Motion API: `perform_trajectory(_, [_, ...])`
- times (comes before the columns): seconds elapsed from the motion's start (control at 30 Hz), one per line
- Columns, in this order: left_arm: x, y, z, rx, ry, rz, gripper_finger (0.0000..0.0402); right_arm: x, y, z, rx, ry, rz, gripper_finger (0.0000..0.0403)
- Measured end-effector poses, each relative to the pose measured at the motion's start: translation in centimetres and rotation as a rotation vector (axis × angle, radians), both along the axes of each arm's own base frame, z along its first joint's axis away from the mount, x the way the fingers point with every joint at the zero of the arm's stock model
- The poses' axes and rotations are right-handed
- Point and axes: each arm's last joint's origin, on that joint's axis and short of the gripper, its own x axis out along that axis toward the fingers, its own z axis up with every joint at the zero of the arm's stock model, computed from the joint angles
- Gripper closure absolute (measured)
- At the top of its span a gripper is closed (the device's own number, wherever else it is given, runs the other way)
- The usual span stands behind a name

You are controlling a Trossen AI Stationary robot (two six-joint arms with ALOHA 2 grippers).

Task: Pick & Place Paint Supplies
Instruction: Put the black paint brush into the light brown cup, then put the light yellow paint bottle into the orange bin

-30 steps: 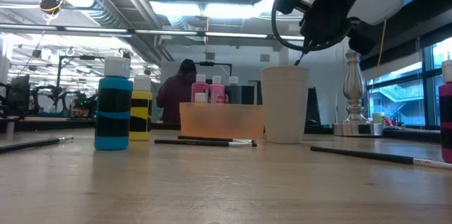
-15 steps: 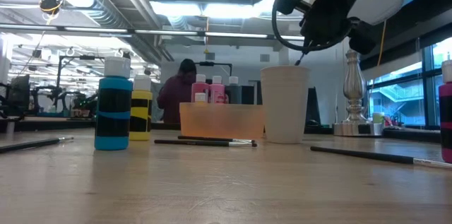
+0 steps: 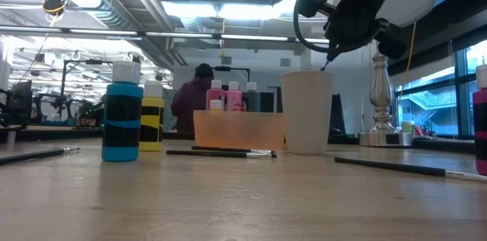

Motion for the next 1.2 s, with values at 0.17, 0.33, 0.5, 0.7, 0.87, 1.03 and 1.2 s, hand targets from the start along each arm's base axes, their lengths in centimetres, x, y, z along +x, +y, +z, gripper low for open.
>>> perform_trajectory(0.17, [0.01, -0.01, -0.01, 0.015, 0.009, -0.002, 0.0258, 0.01, 0.01, -0.01, 0.006, -0.001, 0.0, 0.0402])
perform_trajectory(0.33, [0.0, 0.0, 0.0, 0.033, 0.02, -0.004, 0.0258, 0.0, 0.04, -0.05, 0.024, 0.001, -0.001, 0.0393])
perform_trajectory(0.5, [0.0, 0.0, 0.0, 0.043, 0.026, -0.006, 0.0258, 0.19, 0.1, -0.08, 0.042, -0.02, -0.002, 0.0374])
perform_trajectory(0.7, [-0.01, 0.01, 0.01, 0.061, 0.037, -0.008, 0.0258, 0.25, 0.13, -0.1, 0.052, -0.027, -0.003, 0.0341])
perform_trajectory(0.87, [-0.01, 0.01, 0.01, 0.076, 0.046, -0.01, 0.0258, 0.21, 0.15, -0.15, 0.074, -0.034, -0.013, 0.0304])
perform_trajectory(1.03, [-0.02, 0.02, 0.03, 0.084, 0.052, -0.012, 0.0258, 0.29, 0.14, -0.1, 0.067, -0.086, -0.039, 0.0259])
perform_trajectory(1.2, [-0.05, 0.05, 0.07, 0.088, 0.053, -0.013, 0.0258, 0.33, -0.03, 0.19, -0.031, -0.174, -0.07, 0.0225])
